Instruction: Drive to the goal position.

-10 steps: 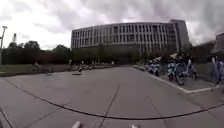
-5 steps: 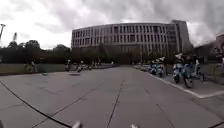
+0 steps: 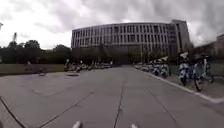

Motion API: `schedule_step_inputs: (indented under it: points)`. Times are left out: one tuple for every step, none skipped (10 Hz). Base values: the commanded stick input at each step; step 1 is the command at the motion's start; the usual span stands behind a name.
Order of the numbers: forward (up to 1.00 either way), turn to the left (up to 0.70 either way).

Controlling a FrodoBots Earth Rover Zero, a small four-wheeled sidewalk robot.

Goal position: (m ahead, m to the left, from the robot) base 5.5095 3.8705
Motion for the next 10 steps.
schedule_step_inputs:
  points:
    - [0.70, 0.00]
    - [0.70, 0.00]
    - [0.70, 0.00]
    - [0.70, 0.00]
    - [0.70, 0.00]
    - [0.70, 0.00]
    - [0.70, 0.00]
    - [0.70, 0.00]
    - [0.70, 0.00]
    - [0.70, 0.00]
